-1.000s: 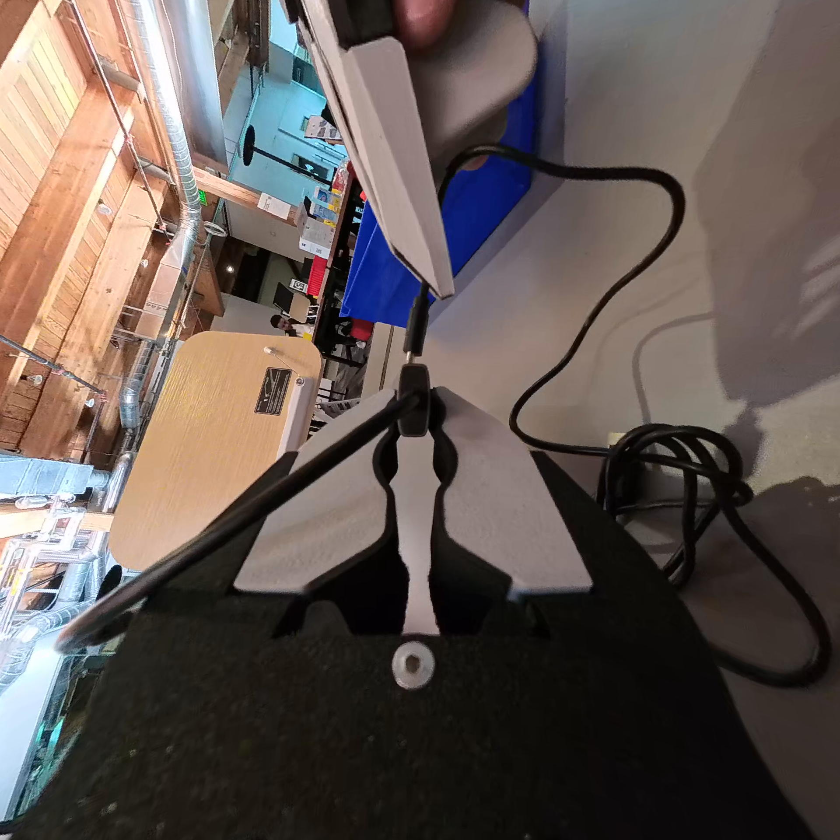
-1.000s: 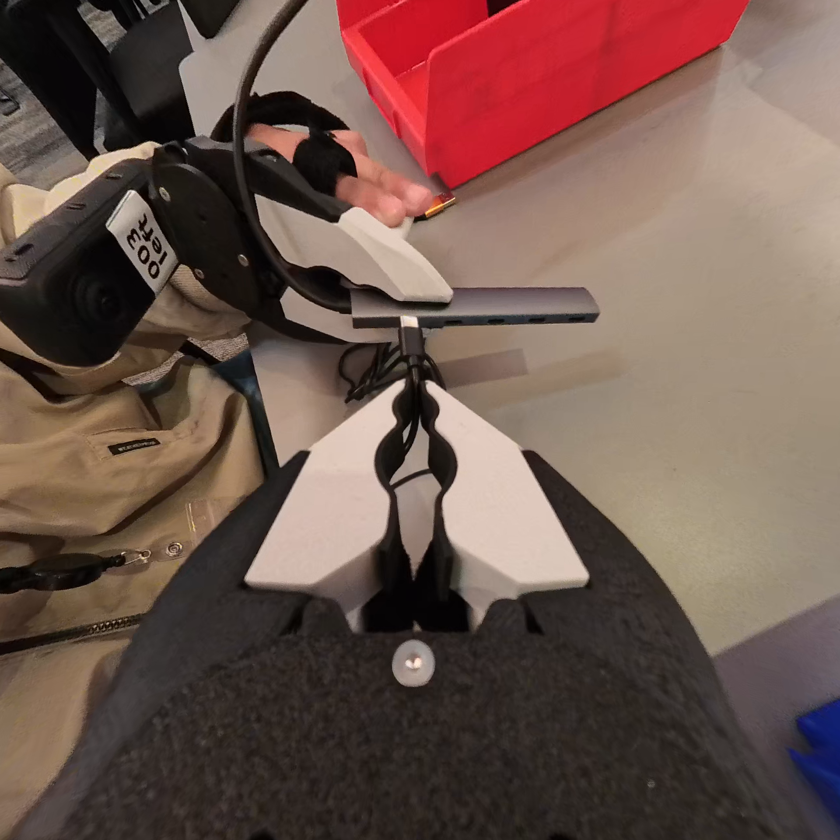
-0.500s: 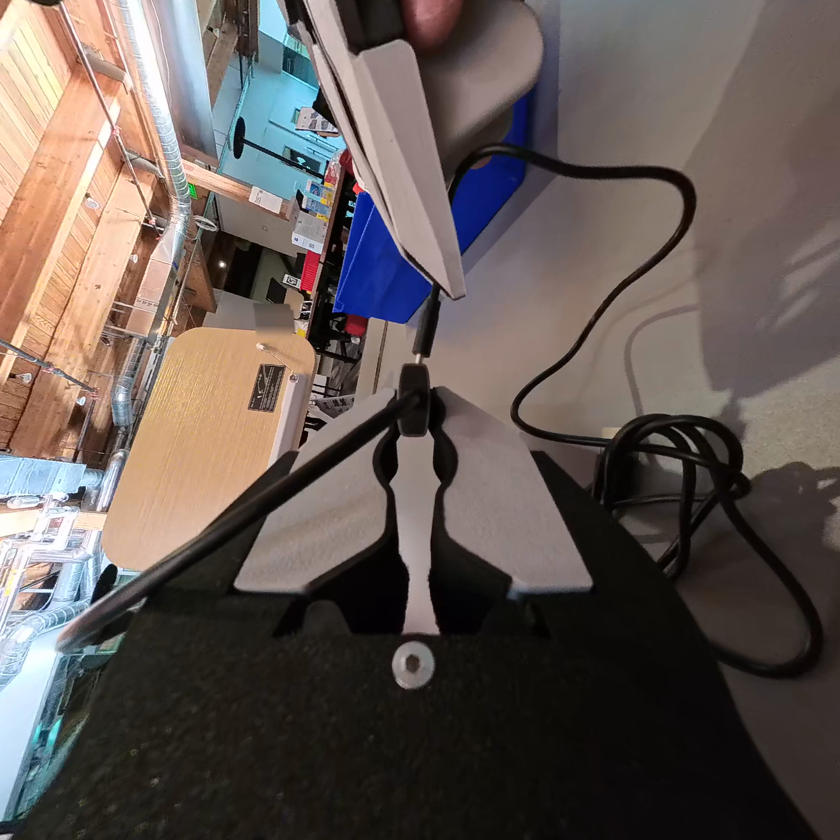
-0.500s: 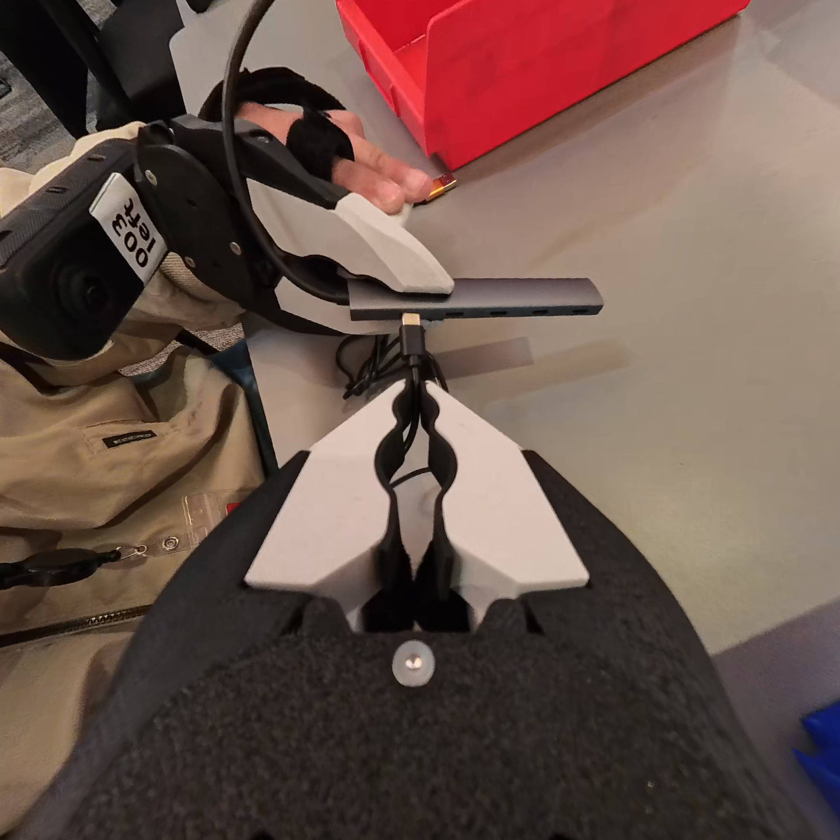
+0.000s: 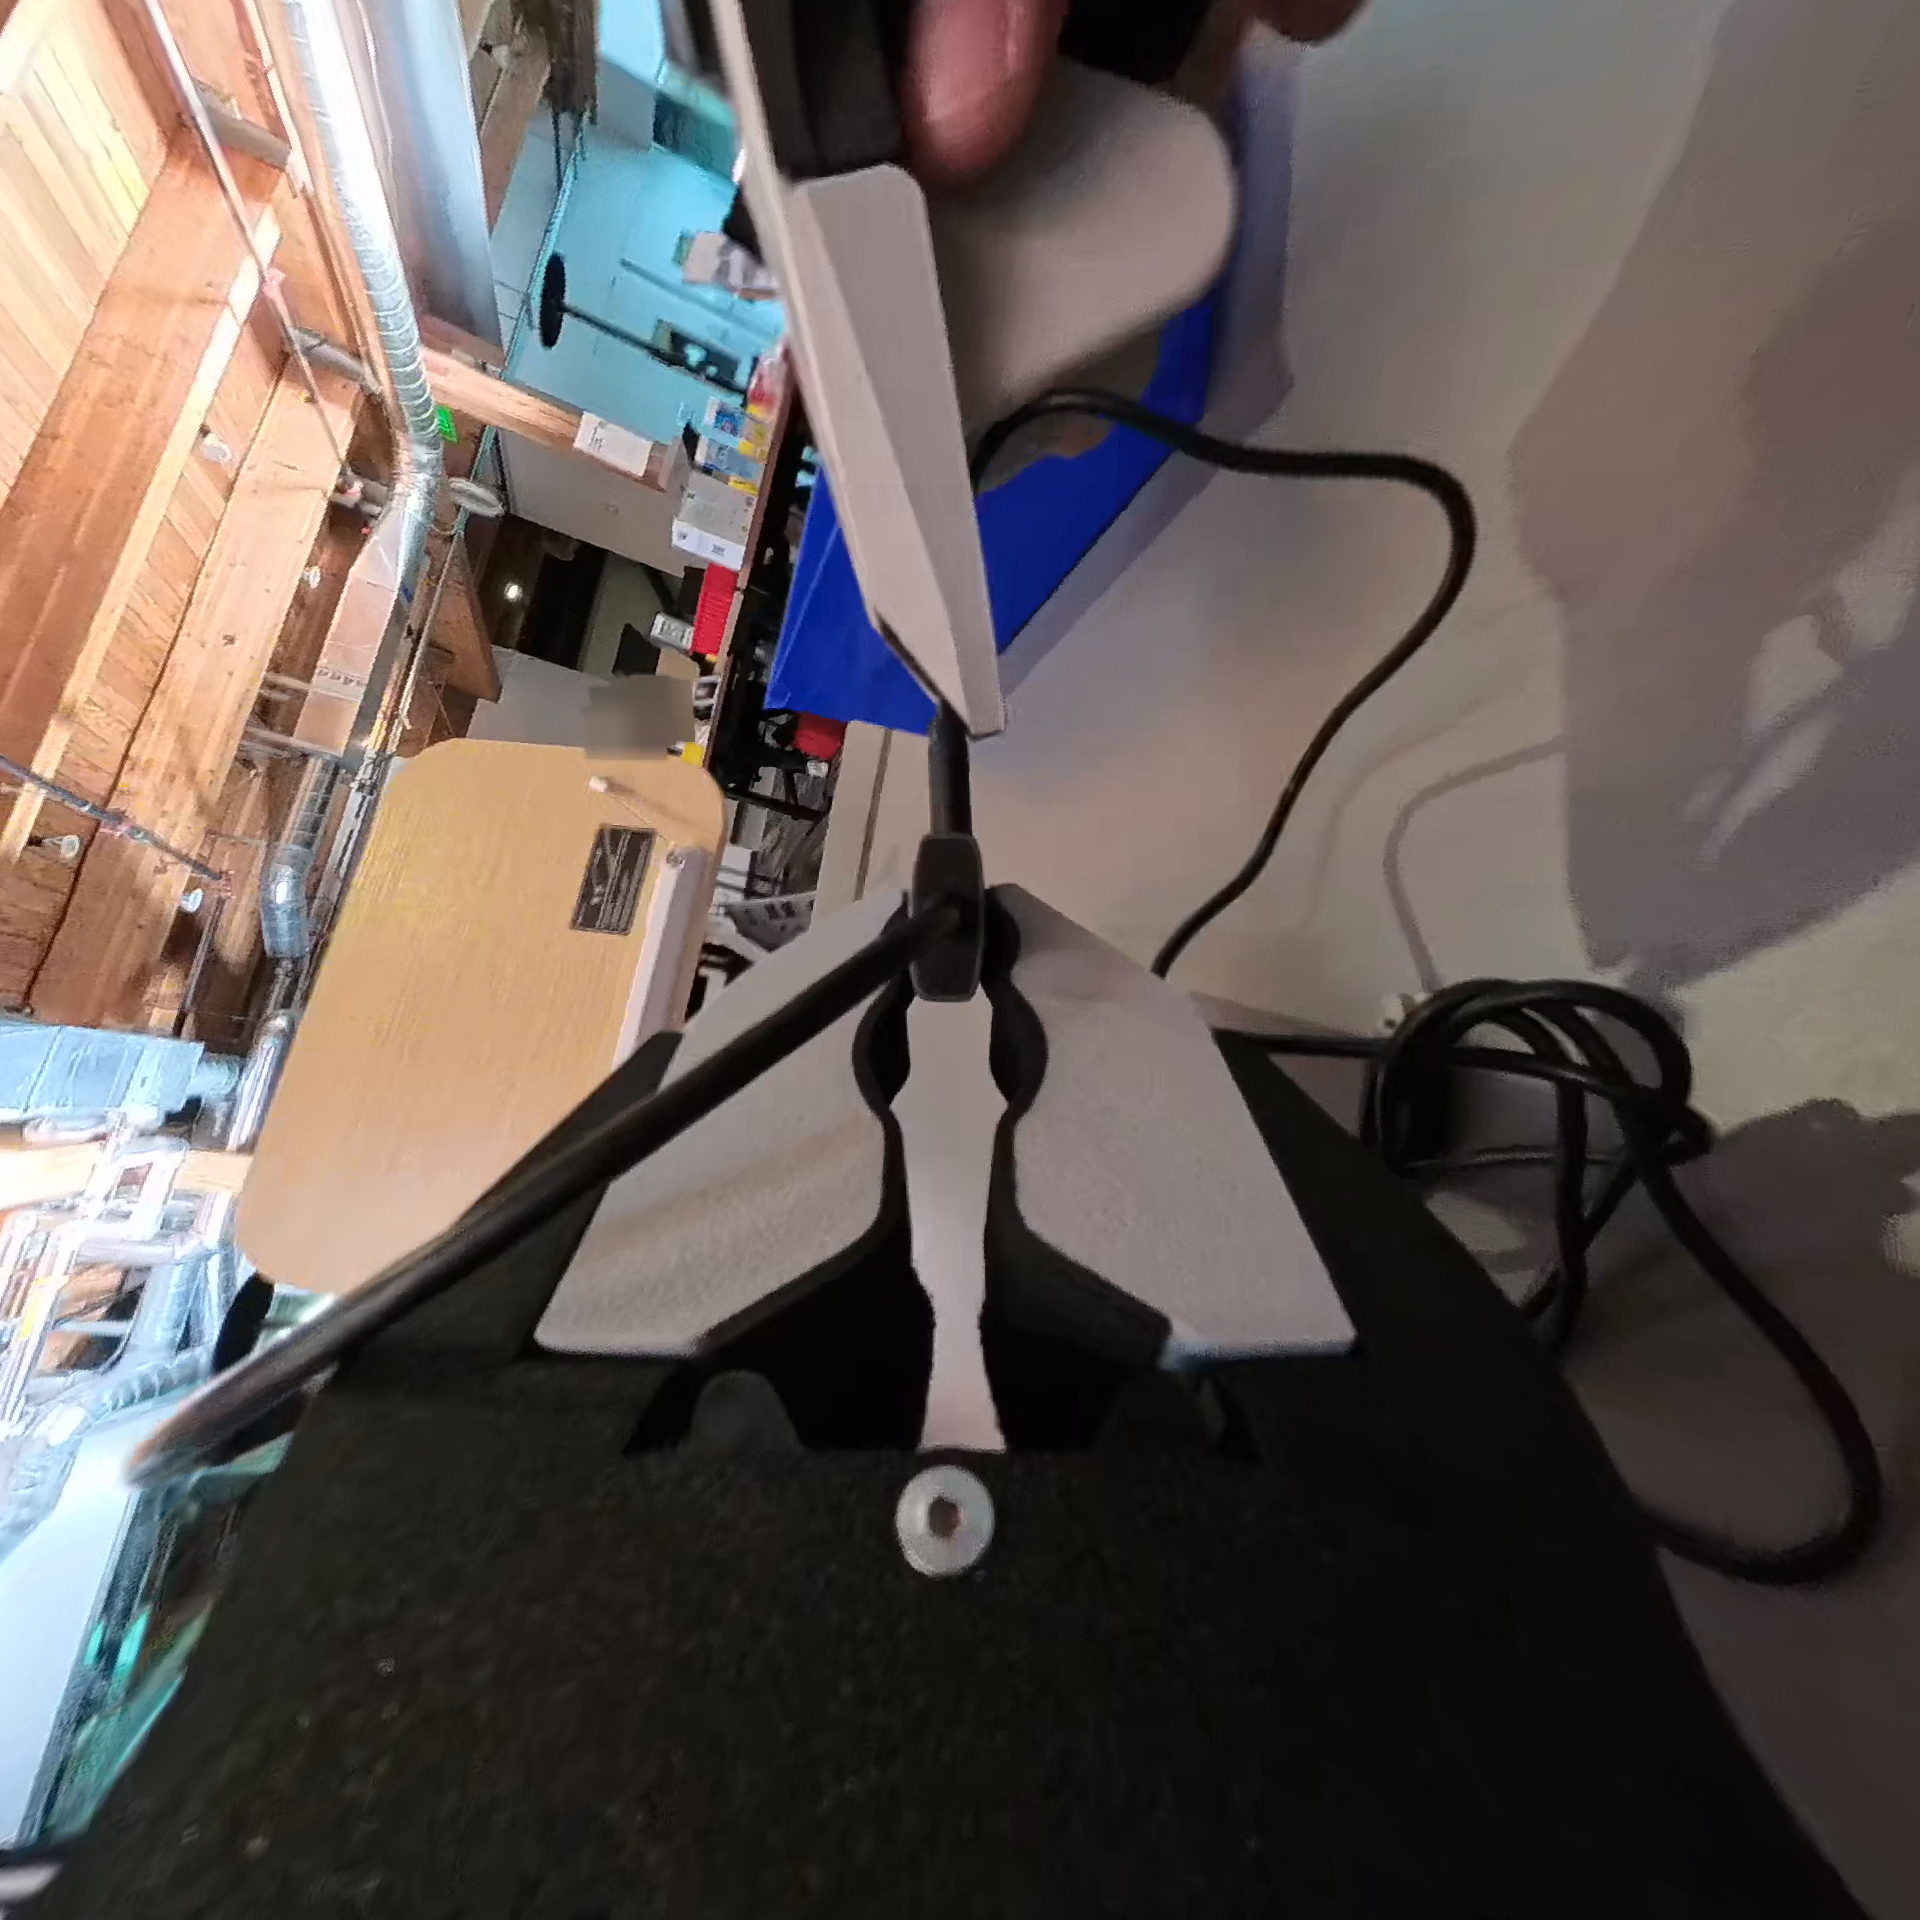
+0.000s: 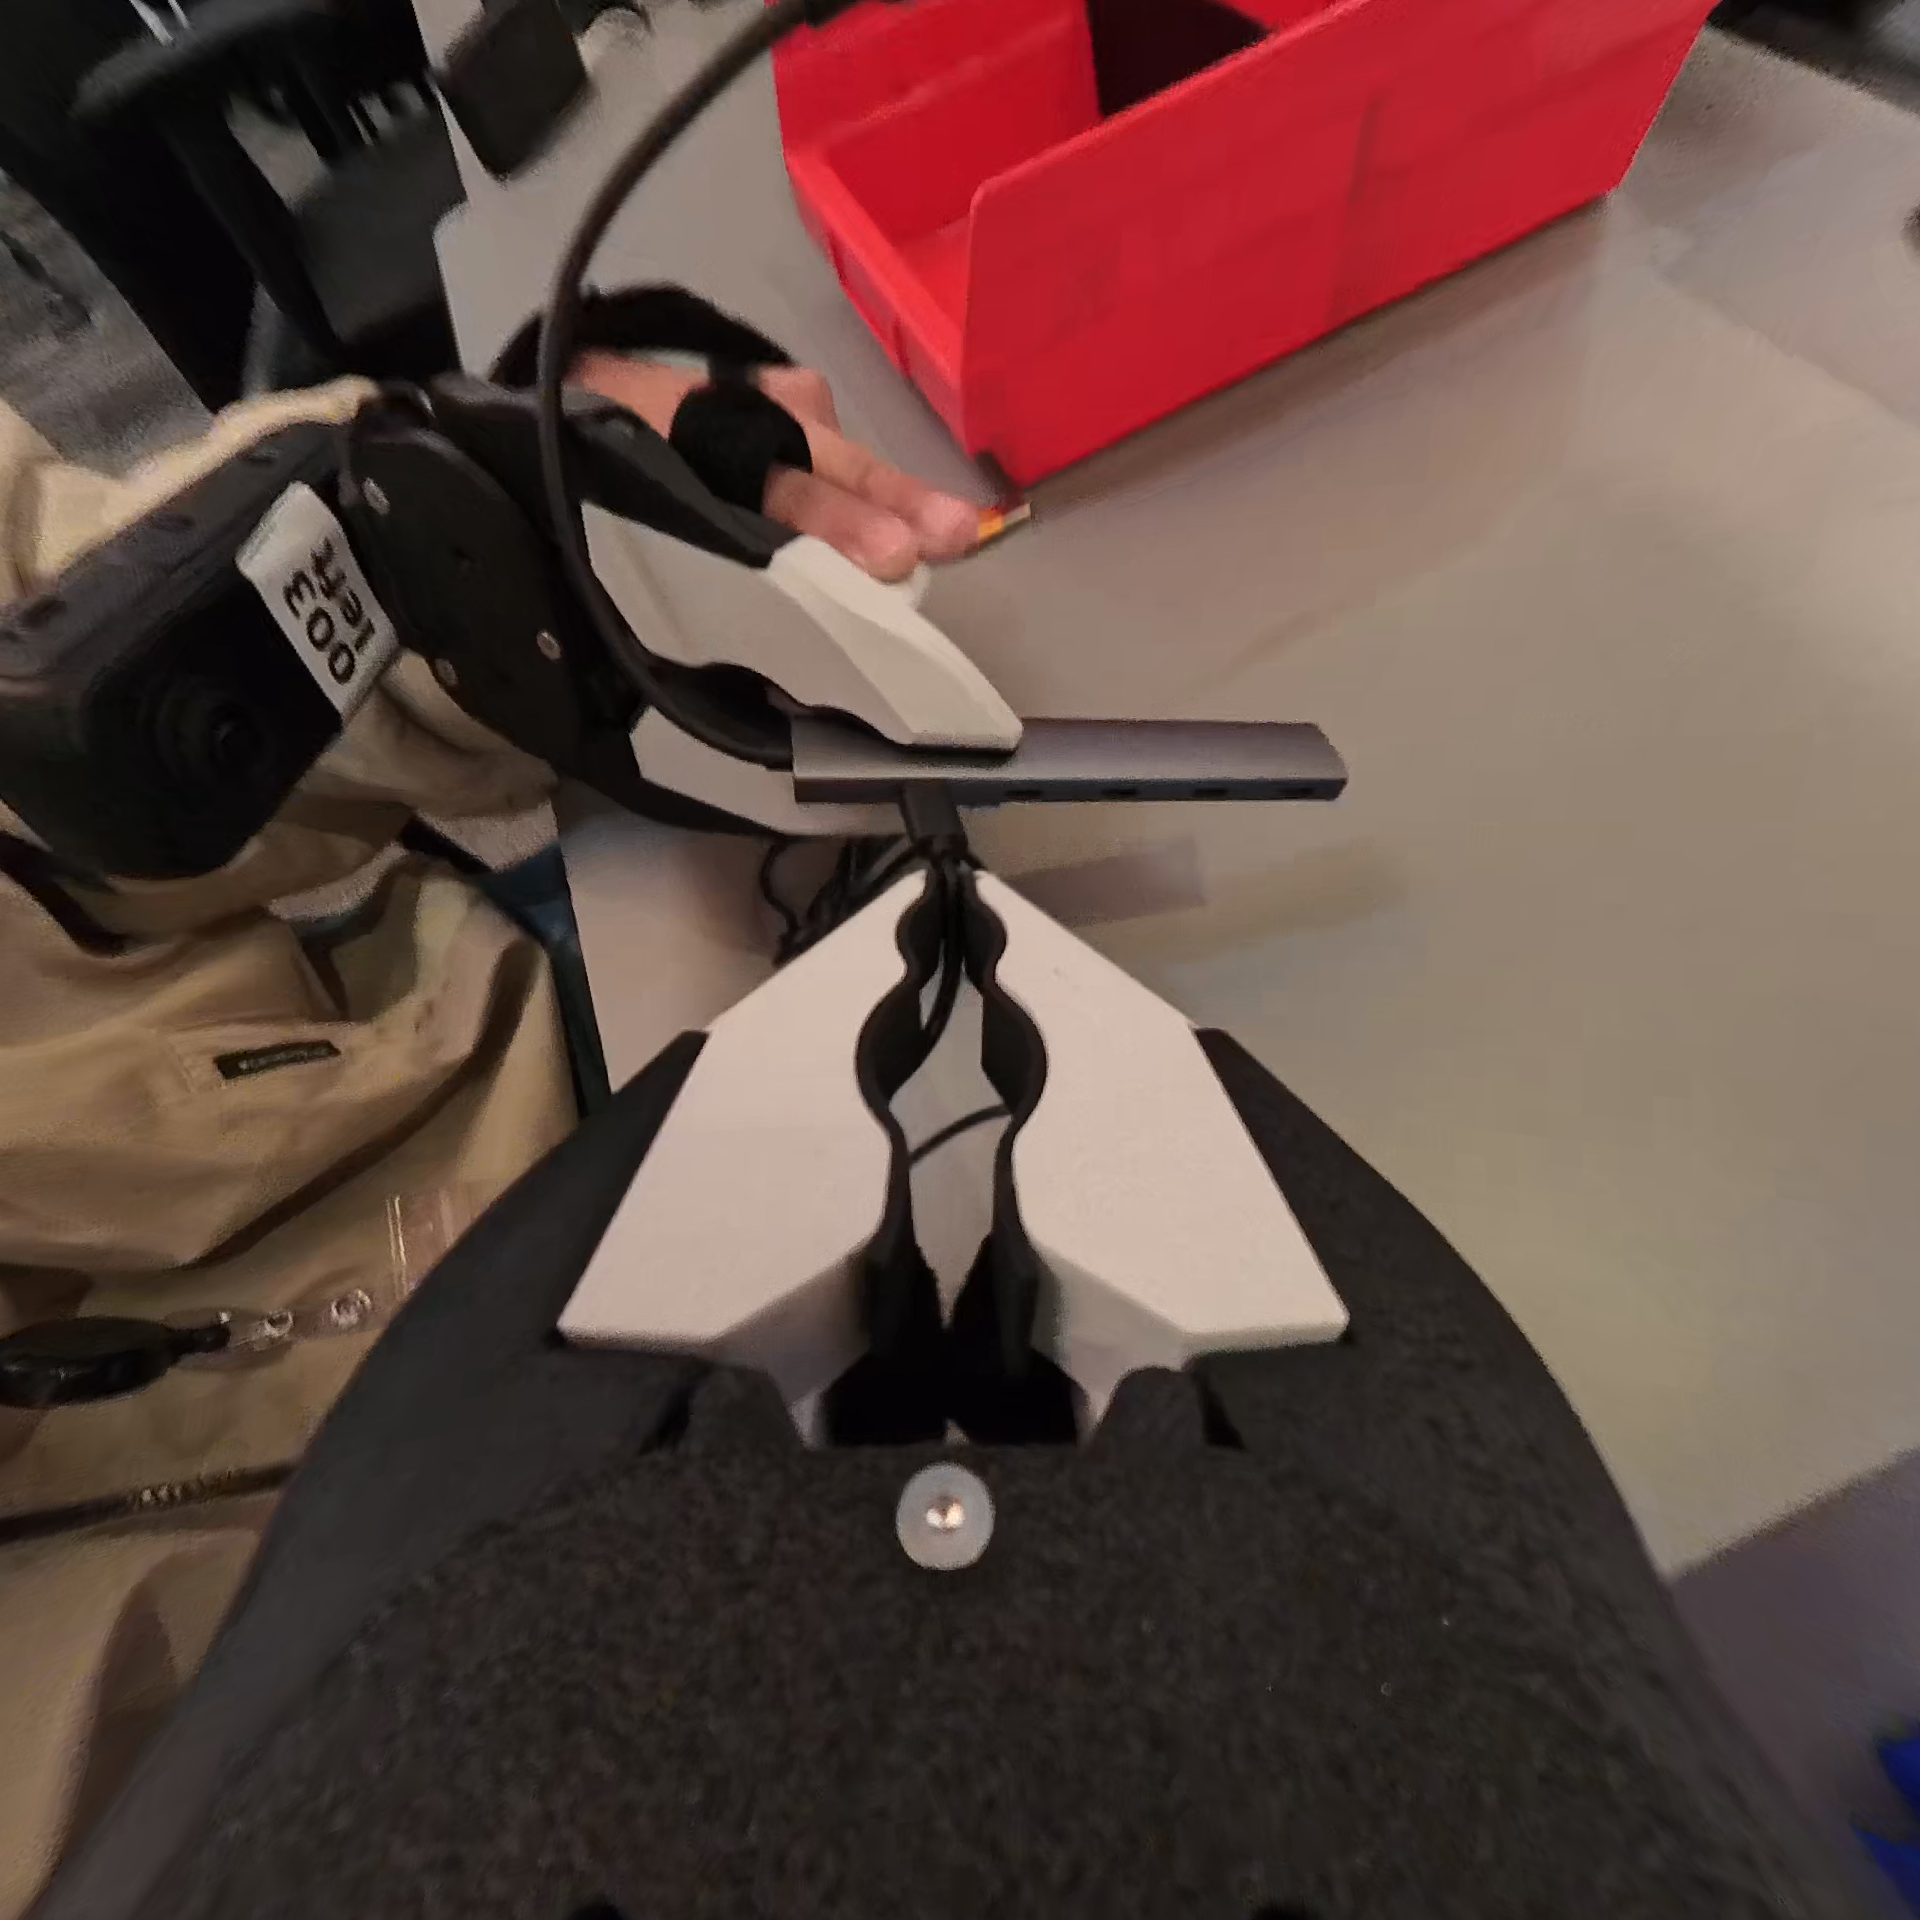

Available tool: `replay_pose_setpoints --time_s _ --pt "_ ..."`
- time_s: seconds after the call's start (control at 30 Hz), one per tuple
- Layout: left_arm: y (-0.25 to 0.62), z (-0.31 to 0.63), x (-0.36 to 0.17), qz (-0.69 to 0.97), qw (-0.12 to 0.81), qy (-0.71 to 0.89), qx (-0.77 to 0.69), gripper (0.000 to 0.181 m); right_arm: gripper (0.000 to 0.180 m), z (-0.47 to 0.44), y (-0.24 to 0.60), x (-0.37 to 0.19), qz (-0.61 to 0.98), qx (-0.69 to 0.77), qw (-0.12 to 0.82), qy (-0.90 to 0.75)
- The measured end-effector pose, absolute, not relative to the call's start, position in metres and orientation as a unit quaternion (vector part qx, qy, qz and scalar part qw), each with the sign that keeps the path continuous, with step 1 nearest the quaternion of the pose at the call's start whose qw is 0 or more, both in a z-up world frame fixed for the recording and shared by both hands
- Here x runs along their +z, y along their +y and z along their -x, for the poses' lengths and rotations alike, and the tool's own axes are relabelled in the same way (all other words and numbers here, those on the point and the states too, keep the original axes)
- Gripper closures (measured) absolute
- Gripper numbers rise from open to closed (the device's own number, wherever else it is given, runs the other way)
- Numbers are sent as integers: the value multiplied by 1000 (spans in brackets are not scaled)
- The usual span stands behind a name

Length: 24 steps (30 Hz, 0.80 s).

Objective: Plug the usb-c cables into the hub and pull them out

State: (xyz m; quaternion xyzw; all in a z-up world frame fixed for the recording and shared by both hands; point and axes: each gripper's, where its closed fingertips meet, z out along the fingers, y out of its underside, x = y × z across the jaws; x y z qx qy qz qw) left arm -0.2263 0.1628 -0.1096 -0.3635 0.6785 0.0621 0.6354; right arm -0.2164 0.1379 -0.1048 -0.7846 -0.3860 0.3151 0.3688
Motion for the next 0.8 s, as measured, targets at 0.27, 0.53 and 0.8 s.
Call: replay_pose_setpoints --time_s 0.27,0.53,0.8 --pt "171 233 -101 380 647 658 69 170 169 230 147 -94 740 414 425 -317" --pt "168 231 -101 370 650 661 71 170 157 238 147 -88 715 450 443 -300" --pt "164 229 -99 366 651 661 70 170 169 237 145 -89 714 427 454 -320"
